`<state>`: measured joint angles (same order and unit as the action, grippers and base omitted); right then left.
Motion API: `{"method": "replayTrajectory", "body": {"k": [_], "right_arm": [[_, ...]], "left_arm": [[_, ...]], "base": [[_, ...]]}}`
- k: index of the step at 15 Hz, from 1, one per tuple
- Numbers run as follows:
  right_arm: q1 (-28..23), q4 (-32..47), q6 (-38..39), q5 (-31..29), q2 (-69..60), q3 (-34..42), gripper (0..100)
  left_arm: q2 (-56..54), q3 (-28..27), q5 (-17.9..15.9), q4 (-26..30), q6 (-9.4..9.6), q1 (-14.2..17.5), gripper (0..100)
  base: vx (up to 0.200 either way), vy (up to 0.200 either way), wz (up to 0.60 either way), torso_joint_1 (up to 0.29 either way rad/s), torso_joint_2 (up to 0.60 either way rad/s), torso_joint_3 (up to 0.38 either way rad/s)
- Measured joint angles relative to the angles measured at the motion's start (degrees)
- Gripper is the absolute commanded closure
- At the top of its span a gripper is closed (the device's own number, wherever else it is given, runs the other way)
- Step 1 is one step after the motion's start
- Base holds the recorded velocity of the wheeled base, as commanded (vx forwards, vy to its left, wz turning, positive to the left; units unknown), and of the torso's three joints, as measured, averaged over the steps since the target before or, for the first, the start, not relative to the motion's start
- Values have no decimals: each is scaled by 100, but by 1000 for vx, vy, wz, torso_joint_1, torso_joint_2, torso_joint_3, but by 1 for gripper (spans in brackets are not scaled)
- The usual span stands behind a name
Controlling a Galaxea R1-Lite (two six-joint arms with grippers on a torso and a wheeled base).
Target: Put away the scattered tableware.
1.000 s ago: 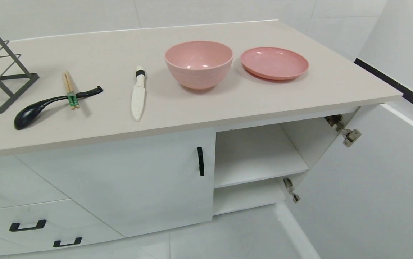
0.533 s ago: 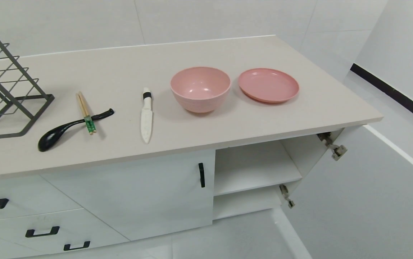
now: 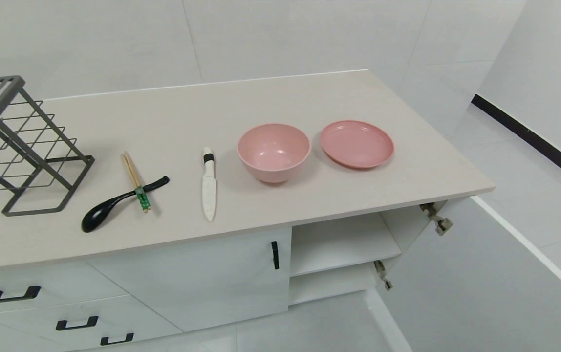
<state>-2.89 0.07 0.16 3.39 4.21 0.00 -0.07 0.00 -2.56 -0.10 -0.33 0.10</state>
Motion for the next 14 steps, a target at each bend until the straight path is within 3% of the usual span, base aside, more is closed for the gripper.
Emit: {"method": "replayTrajectory", "body": {"k": [11, 14], "right_arm": [[9, -7, -5, 0, -7, 0, 0], [2, 0, -5, 0, -7, 0, 0]], "left_arm": [[0, 0, 0, -12, -13, -2, 0], [0, 0, 2, -1, 9, -2, 0]], "base": [[0, 0, 0, 226, -516, -291], [200, 0, 0, 20, -43, -25]]}}
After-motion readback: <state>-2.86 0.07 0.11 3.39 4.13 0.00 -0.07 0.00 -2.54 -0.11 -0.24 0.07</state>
